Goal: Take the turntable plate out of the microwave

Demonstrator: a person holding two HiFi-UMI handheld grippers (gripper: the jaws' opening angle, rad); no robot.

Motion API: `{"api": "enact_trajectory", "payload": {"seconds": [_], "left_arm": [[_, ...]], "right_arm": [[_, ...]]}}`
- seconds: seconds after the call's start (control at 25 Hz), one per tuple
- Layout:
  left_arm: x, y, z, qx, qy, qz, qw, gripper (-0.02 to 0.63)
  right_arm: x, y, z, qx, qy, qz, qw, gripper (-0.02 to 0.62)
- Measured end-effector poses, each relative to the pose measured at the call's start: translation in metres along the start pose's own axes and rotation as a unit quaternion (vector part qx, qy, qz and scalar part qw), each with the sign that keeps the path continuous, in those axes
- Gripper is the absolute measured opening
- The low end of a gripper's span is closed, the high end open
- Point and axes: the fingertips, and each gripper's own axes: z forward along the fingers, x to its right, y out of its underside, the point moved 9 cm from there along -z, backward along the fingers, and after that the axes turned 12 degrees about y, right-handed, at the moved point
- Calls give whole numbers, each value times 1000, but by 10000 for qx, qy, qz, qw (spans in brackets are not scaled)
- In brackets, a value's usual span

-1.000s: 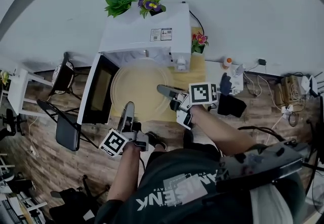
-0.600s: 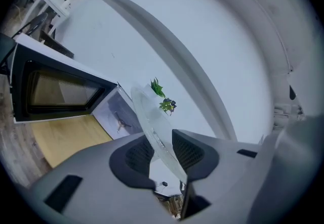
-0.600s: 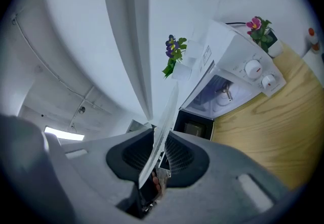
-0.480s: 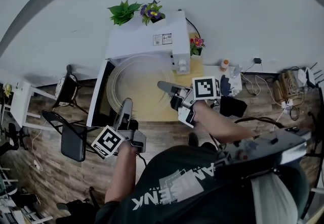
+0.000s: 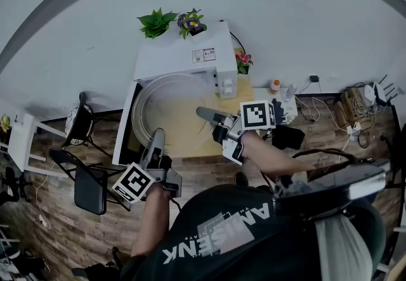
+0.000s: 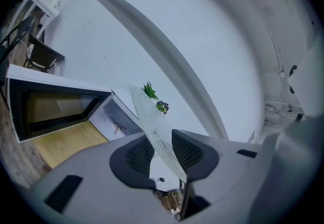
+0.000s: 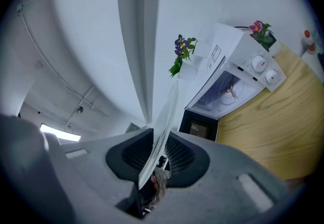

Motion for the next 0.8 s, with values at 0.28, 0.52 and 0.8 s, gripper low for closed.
{"api": "enact_trajectory", "payload": {"seconds": [0.28,0.52,0.8], "left_arm": [[-5,-5,3,-31,184,-39,9998,110],[-1,-6,4,26,339,-111,9994,110],[-2,-8,5,-57,244,28,9997,109]], "right_arm": [[-4,1,2,111,164,-157,9997,79],[-9,1,1,161,168,-227,9995,81],[-5,2,1,174,166,-199,9995,84]]}}
